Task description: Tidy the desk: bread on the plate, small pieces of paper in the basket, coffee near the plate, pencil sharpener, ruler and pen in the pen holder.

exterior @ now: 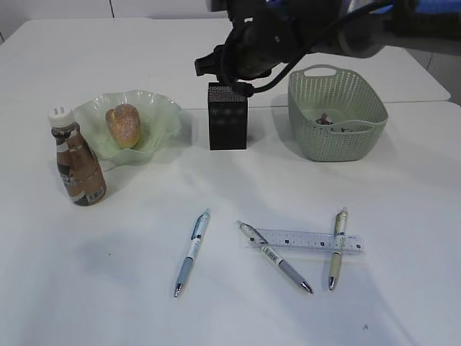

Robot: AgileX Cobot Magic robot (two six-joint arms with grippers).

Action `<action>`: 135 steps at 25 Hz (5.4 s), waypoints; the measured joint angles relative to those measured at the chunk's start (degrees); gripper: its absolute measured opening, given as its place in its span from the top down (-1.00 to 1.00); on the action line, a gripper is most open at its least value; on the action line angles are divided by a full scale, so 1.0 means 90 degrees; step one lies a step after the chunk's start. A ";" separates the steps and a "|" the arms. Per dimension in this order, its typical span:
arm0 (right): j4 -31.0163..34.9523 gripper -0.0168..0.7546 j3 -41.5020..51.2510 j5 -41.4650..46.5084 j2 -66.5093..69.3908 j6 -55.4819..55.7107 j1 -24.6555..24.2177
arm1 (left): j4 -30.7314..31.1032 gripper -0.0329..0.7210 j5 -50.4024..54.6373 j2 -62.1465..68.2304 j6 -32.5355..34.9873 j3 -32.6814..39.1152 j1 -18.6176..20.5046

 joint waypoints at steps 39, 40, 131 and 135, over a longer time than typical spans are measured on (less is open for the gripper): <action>-0.0152 0.07 -0.0536 -0.2007 0.1319 0.0008 -0.0363 | -0.0009 -0.18 -0.0485 0.0000 0.0000 0.0000 0.0000; -0.0152 0.07 -0.0536 -0.2007 0.1319 0.0008 -0.0363 | -0.0009 -0.18 -0.0485 0.0000 0.0000 0.0000 0.0000; 0.2893 -0.18 -0.0081 0.4726 -0.2018 -0.3897 -0.0363 | -0.0320 -0.18 0.0544 0.0000 0.0000 0.0000 0.0000; 0.2893 -0.18 0.0730 0.4726 -0.2358 -0.4486 -0.0363 | -0.0320 -0.18 0.0556 0.0000 0.0000 0.0000 0.0000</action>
